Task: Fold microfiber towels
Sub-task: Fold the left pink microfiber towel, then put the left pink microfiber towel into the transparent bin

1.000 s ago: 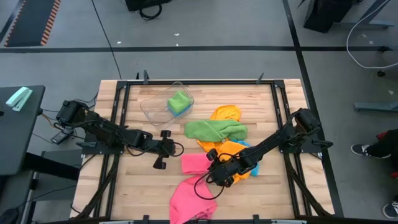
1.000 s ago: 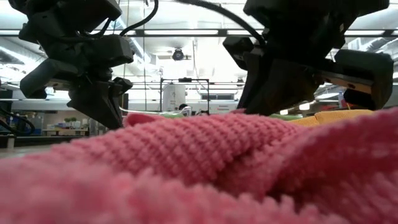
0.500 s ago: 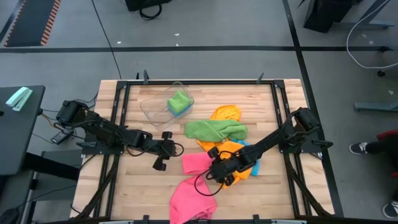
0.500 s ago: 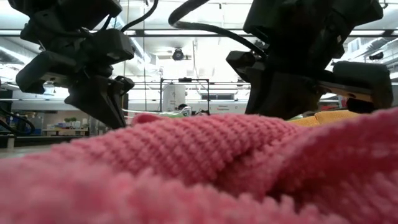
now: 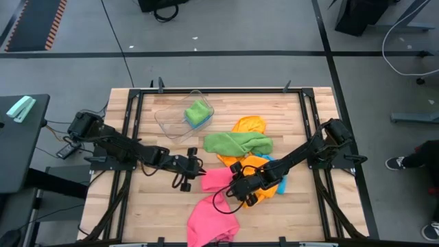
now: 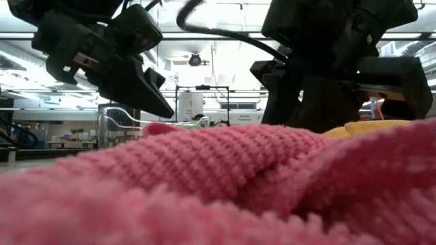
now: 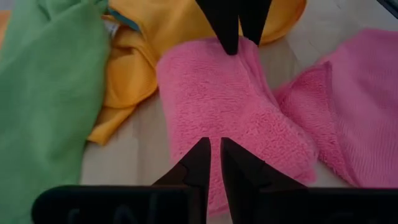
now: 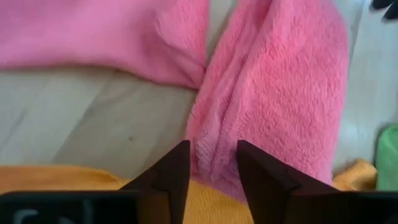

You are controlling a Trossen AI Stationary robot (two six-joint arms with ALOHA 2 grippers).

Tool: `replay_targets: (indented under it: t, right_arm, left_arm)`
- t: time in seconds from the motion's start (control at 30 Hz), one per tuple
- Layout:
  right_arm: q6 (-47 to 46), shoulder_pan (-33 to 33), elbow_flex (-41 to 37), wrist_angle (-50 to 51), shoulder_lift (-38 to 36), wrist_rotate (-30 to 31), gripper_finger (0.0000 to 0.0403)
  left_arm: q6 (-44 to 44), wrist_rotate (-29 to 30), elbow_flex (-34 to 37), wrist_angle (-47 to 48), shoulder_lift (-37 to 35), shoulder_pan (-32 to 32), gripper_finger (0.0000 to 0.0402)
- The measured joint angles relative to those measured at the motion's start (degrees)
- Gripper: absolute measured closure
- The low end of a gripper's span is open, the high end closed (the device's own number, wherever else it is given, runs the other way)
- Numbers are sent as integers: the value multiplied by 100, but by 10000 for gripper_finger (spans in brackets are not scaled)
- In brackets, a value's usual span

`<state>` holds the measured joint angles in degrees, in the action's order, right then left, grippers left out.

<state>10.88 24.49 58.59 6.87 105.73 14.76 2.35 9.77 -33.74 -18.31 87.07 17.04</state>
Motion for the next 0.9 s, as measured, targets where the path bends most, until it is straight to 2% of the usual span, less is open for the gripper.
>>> replay_targets:
  t: [0.17,0.27,0.47,0.63,0.8,0.9]
  right_arm:
    - [-157,63,85,-35,0,-35,245]
    - [-364,108,217,2,0,-35,244]
    - [-705,114,346,30,-22,-24,244]
    - [-1158,-100,353,-421,15,45,244]
    - [-2168,-367,354,-683,37,198,244]
    - [-2088,-340,350,-828,39,396,244]
  left_arm:
    - [-2,-103,0,-137,309,20,359]
    - [2,-367,2,28,308,24,362]
    - [-2,-405,2,115,308,125,356]
    - [-6,-414,2,123,306,162,360]
    - [-13,-404,2,148,306,190,366]
    - [-180,-405,2,114,306,266,367]
